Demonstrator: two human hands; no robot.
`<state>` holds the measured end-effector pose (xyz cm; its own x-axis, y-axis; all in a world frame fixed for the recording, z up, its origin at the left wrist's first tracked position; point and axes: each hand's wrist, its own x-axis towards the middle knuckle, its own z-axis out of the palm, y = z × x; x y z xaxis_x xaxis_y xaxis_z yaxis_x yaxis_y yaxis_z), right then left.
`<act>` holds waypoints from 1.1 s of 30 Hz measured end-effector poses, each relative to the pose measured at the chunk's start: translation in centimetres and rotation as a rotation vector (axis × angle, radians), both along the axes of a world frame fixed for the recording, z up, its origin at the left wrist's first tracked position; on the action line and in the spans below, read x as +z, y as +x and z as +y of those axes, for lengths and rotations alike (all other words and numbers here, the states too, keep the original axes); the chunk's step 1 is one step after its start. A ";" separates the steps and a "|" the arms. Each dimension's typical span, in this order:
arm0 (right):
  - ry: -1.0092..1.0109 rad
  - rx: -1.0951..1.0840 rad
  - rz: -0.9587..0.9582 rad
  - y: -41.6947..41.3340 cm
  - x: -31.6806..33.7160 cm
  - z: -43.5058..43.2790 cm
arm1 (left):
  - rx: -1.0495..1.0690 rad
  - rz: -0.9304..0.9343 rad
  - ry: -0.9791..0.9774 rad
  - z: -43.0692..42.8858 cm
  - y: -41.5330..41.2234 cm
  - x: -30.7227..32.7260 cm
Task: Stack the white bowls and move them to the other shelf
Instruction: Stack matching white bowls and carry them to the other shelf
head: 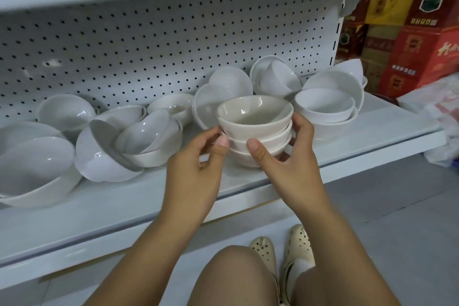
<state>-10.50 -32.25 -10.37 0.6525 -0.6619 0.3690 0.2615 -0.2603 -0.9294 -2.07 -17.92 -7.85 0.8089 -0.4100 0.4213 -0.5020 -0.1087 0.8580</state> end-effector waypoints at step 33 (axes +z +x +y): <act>-0.034 -0.195 -0.057 2.8 -0.6 1.7 | -0.070 0.007 1.031 -2.0 21.0 8.8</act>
